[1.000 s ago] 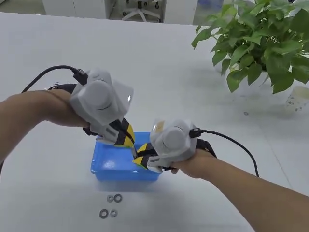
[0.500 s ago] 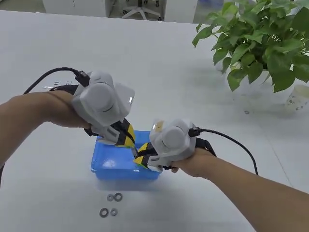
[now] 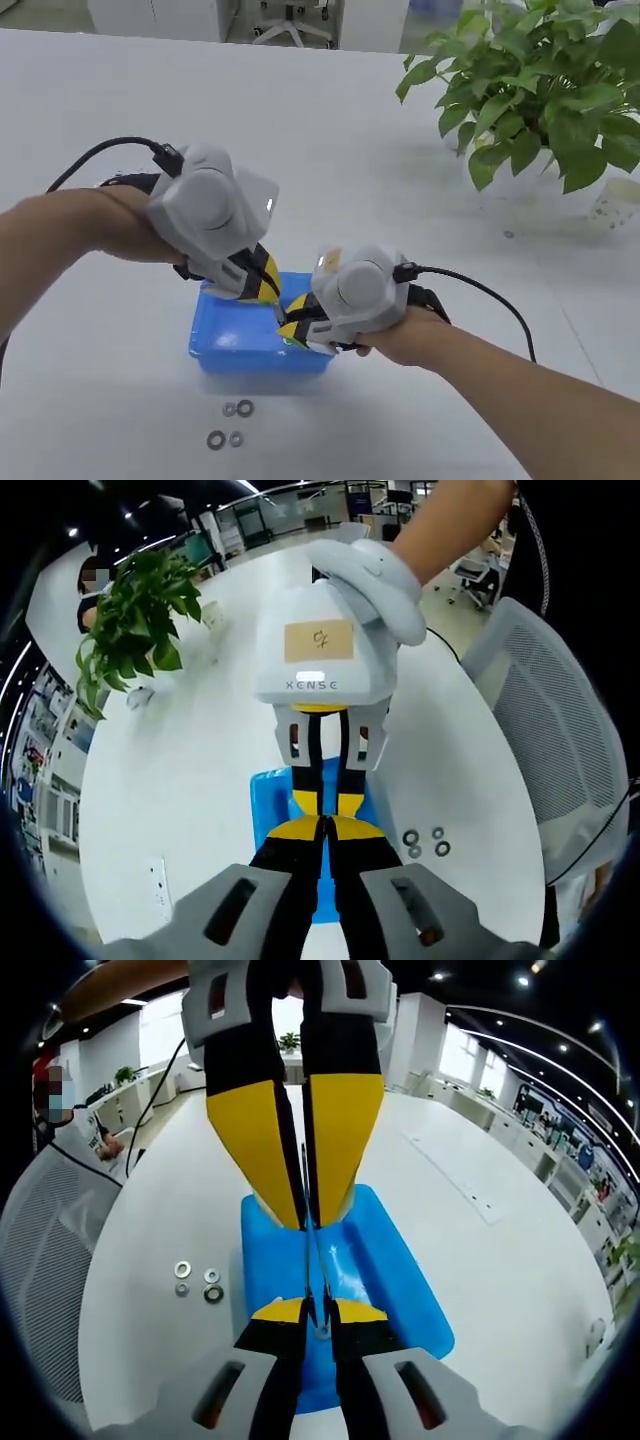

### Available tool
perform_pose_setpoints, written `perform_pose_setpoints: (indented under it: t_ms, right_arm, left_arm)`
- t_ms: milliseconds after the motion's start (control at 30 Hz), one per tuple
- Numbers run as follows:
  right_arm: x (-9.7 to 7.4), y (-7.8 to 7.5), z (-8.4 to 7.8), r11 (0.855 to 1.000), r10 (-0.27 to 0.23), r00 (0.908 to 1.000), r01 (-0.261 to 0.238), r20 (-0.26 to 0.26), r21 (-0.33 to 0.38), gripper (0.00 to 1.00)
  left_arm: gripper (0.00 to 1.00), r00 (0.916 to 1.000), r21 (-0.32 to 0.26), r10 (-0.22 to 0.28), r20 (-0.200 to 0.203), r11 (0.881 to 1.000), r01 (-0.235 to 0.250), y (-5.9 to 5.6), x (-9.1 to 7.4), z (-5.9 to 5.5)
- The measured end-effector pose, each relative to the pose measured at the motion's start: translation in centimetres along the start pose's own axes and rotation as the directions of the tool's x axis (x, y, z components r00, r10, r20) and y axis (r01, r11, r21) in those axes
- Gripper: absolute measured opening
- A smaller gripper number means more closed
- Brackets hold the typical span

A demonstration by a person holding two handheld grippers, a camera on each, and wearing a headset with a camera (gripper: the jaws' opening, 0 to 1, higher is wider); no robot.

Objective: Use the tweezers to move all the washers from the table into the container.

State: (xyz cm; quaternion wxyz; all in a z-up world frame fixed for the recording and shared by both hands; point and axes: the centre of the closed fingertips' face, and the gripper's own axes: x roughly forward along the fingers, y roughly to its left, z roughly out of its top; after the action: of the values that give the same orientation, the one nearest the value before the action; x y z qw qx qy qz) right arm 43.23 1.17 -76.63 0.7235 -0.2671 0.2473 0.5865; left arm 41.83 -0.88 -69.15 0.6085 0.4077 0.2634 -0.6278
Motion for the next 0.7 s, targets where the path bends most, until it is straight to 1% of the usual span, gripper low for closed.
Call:
perform_pose_setpoints:
  t_ms: [333, 533, 700]
  right_arm:
    - [-1.0, 0.6, 1.3, 1.0, -0.016, 0.9996, 0.017, 0.023, -0.026, 0.11]
    - [-1.7, 1.4, 2.3, 0.999, -0.024, 0.999, 0.026, 0.039, -0.043, 0.11]
    - [-2.1, 2.3, 2.9, 0.998, -0.027, 0.9983, 0.029, 0.051, -0.052, 0.11]
  left_arm:
    - [0.06, 0.9999, 0.013, 0.011, 0.004, 1.0, -0.011, -0.5, -1.4, 0.9]
    - [0.06, 0.9998, 0.014, 0.018, 0.008, 1.0, -0.018, -1.3, -2.4, 1.6]
    - [0.06, 0.9998, 0.013, 0.02, 0.006, 1.0, -0.02, -2.1, -3.0, 1.8]
